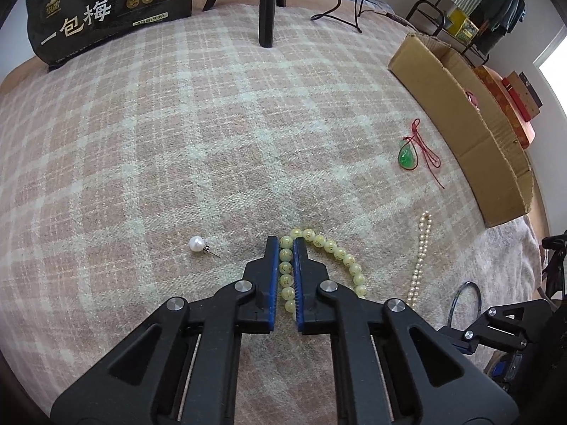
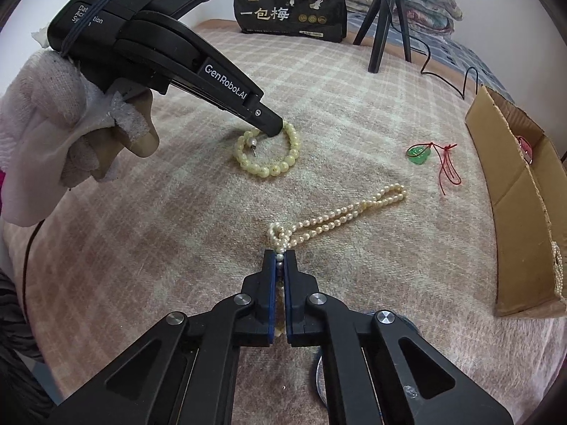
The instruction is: Organize jewelry
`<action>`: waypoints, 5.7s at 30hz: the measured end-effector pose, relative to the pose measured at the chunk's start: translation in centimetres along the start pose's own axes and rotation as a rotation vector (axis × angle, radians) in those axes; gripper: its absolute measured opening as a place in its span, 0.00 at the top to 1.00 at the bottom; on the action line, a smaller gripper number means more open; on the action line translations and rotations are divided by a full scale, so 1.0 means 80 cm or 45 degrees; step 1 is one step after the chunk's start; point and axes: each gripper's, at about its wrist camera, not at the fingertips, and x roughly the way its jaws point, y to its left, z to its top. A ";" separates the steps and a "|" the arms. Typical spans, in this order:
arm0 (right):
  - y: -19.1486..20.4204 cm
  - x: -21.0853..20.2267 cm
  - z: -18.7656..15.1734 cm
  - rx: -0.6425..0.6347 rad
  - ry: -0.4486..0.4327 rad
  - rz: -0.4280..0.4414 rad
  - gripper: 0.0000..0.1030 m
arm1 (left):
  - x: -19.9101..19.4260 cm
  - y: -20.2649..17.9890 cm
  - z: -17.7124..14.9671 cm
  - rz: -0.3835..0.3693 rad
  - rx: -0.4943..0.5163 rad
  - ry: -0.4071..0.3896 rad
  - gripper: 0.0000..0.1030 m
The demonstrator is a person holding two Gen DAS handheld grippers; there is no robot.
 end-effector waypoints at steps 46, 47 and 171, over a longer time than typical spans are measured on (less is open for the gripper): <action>-0.103 -0.191 0.039 0.193 -0.479 -0.133 0.98 | -0.156 -0.098 0.009 -0.261 -0.004 -0.346 0.95; -0.109 -0.195 0.037 0.201 -0.485 -0.143 0.98 | -0.156 -0.104 0.010 -0.265 0.005 -0.347 0.95; -0.081 -0.180 -0.061 0.201 -0.367 -0.383 0.31 | -0.169 -0.040 -0.083 -0.004 0.059 -0.426 0.71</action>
